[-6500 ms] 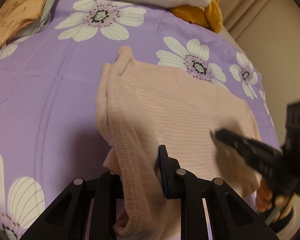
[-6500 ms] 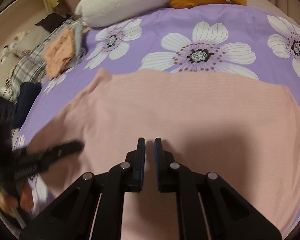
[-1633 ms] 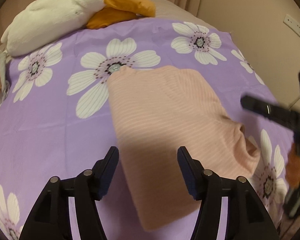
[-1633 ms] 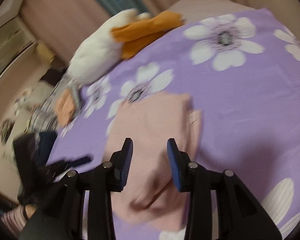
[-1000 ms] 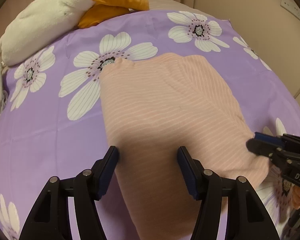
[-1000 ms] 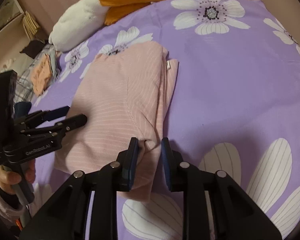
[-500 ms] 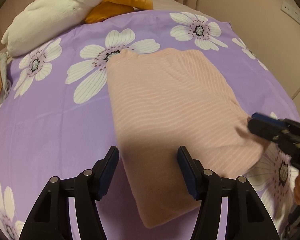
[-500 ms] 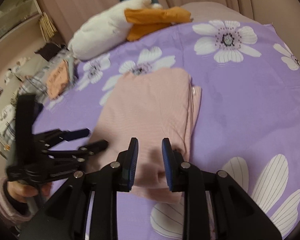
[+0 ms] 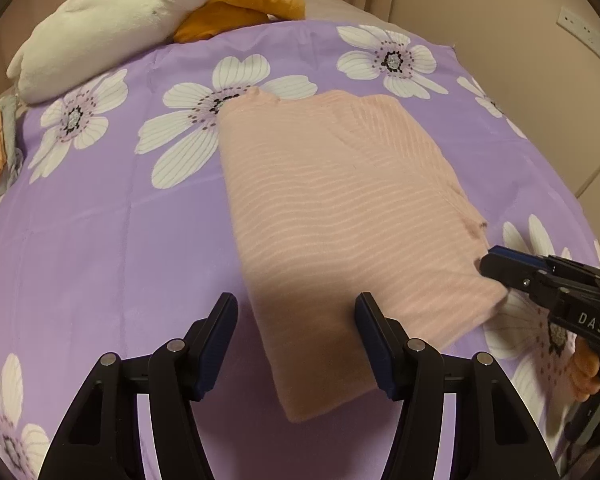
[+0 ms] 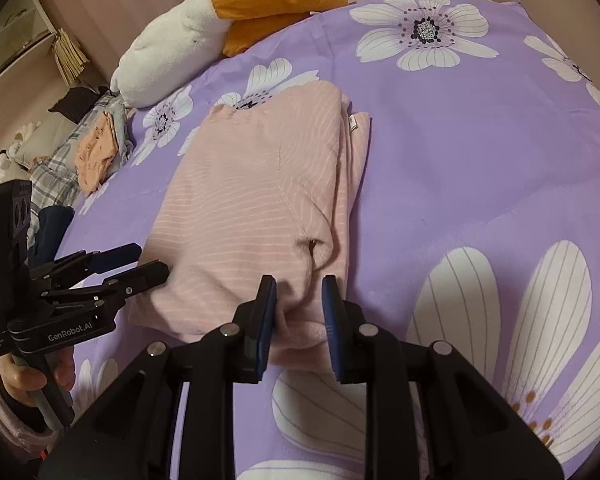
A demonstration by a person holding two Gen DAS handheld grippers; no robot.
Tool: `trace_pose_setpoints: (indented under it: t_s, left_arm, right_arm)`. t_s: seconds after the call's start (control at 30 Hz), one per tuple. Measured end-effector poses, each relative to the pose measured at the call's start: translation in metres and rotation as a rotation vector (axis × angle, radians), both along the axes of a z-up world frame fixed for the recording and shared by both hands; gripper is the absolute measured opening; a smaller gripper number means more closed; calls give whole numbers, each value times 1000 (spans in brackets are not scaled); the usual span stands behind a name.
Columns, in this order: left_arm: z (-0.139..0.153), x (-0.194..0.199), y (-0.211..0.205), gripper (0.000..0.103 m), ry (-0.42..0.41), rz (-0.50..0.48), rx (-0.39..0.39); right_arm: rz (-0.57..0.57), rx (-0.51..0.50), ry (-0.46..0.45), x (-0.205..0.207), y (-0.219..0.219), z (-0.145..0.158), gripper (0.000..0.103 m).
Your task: Fold small clothes
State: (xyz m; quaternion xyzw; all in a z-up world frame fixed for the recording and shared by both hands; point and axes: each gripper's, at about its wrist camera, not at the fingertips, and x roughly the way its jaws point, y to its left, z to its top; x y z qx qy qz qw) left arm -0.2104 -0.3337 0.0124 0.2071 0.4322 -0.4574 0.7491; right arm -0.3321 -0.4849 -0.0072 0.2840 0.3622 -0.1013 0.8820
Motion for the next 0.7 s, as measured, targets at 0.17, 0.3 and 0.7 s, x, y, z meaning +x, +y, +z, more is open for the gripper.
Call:
trace_pose_setpoints:
  t_s: [0.17,0.3,0.7]
  left_arm:
    - [6,2,6,60,6,7,-13]
    - [9,13,11,60,49,33,-29]
    - [8,28,18,60,112,82,-56]
  right_arm:
    - [-21,38,-23,-12,-2,3,55]
    - [-39,83,-55,-21,-9,6,59]
    - [-85,214,-103,-26,-24,4,65]
